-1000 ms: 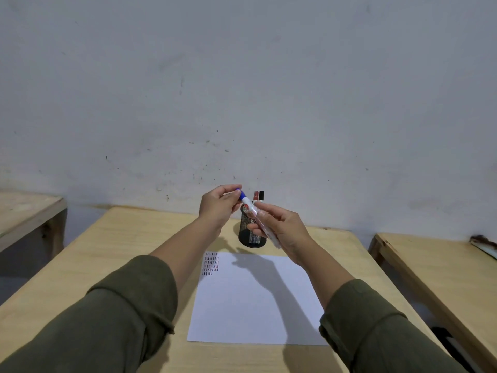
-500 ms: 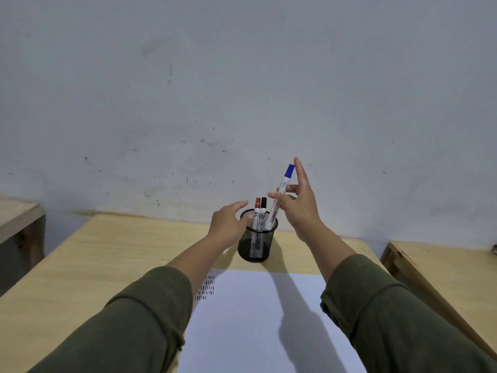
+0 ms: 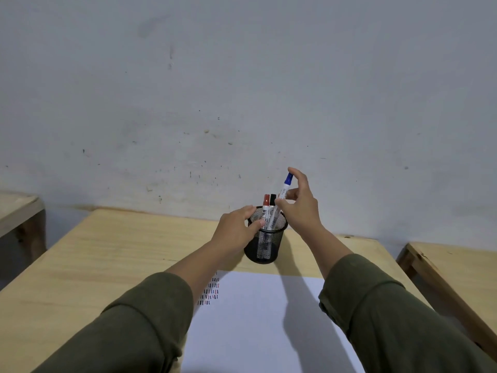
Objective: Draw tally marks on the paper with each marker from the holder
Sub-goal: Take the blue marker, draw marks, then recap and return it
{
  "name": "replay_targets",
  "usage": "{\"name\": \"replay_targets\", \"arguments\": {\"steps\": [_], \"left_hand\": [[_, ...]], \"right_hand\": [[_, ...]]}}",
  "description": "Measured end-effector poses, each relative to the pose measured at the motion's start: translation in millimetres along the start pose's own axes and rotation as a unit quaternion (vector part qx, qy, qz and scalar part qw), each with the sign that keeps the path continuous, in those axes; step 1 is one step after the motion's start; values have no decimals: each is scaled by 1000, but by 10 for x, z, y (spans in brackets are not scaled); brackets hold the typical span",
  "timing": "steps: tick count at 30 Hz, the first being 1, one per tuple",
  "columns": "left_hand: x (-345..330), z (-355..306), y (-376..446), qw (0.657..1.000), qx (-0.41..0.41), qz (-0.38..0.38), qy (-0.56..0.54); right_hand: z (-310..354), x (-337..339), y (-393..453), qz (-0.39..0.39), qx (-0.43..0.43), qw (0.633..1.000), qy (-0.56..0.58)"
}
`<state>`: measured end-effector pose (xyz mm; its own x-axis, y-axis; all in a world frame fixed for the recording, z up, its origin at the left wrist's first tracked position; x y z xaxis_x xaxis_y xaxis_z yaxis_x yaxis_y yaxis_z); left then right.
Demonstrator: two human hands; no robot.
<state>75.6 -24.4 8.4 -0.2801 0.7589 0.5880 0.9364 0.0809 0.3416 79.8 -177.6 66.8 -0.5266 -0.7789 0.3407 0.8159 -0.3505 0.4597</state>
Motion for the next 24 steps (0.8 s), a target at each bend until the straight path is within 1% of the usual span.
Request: {"name": "replay_targets", "arguments": {"steps": [5,11,16,24], "left_hand": [[-16,42,13,1000,9,-4,-7],[-22,15,7,1000,-7,-2,17],[-23,14,-3,1000,-6,1,20],[-41,18,15,1000,-4,7,25]], "right_hand": [[-65,-75,-66,36,16,998,-50],[-132,-75,-83,37,8,997,-69],[-204,-132,-101,56,-7,995,-85],[-254,-194,-73,66,-17,993,-98]]}}
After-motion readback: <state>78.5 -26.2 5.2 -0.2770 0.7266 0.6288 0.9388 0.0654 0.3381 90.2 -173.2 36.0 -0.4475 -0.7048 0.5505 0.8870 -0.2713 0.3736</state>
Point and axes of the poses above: each hand's wrist, its own y-axis towards the middle knuckle, its own x-axis out of the back of the hand, z = x × y, the point moved 9 cm from there along y, towards the middle knuckle, and after that the axes turned 15 degrees about -z, right-handed, at the moved point
